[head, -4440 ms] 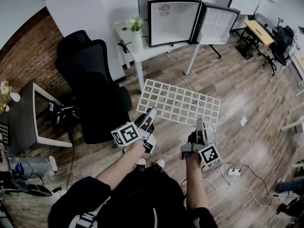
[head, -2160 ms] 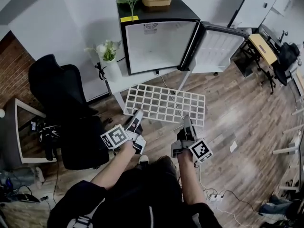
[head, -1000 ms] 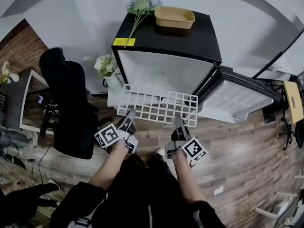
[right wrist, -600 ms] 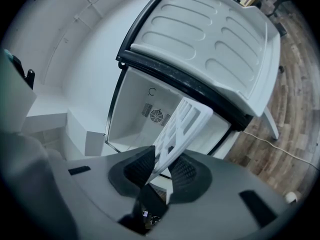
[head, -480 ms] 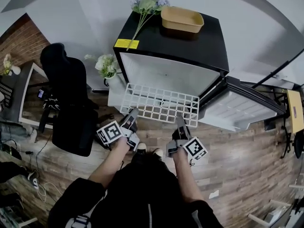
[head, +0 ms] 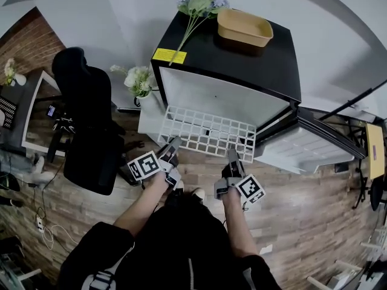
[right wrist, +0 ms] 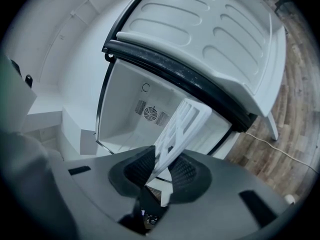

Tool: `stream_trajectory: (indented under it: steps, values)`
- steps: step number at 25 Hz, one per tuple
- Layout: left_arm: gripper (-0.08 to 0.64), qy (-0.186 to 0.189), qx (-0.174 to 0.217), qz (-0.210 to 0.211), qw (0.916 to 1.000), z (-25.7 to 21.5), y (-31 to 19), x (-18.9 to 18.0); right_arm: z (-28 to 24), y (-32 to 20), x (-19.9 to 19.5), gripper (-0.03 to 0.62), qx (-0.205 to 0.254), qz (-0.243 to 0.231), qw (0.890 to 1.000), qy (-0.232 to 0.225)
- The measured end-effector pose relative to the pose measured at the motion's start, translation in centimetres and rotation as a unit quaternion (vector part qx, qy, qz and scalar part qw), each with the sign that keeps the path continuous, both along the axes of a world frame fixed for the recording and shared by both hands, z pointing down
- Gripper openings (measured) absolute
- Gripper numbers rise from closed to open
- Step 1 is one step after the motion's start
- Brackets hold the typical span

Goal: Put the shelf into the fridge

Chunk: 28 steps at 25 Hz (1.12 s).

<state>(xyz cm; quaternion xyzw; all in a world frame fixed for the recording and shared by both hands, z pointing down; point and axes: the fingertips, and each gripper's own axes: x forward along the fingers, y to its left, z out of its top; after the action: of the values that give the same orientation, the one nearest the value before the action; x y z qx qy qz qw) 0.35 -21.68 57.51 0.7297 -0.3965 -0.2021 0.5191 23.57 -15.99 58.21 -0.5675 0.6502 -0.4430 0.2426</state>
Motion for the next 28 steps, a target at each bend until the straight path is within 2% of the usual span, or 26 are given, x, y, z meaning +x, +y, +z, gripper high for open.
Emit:
stream_trajectory:
  steps: [4, 8, 12, 28]
  values:
    - [0.075, 0.003, -0.004, 0.003, 1.0000, 0.4, -0.5, 0.4, -0.1, -0.3, 0.2, 0.081, 0.003, 0.002, 1.000, -0.005]
    - [0.075, 0.002, -0.002, 0.002, 1.0000, 0.3, -0.9, 0.4, 0.3, -0.3, 0.5, 0.081, -0.012, 0.003, 1.000, 0.009]
    - [0.075, 0.005, -0.004, 0.002, 1.0000, 0.3, -1.5, 0.4, -0.1, -1.0, 0.2, 0.081, 0.002, 0.000, 1.000, -0.008]
    - [0.075, 0.007, -0.009, 0.006, 0.9999, 0.4, -3.1, 0.6, -0.2, -2.5, 0.3, 0.081, -0.002, 0.005, 1.000, -0.005]
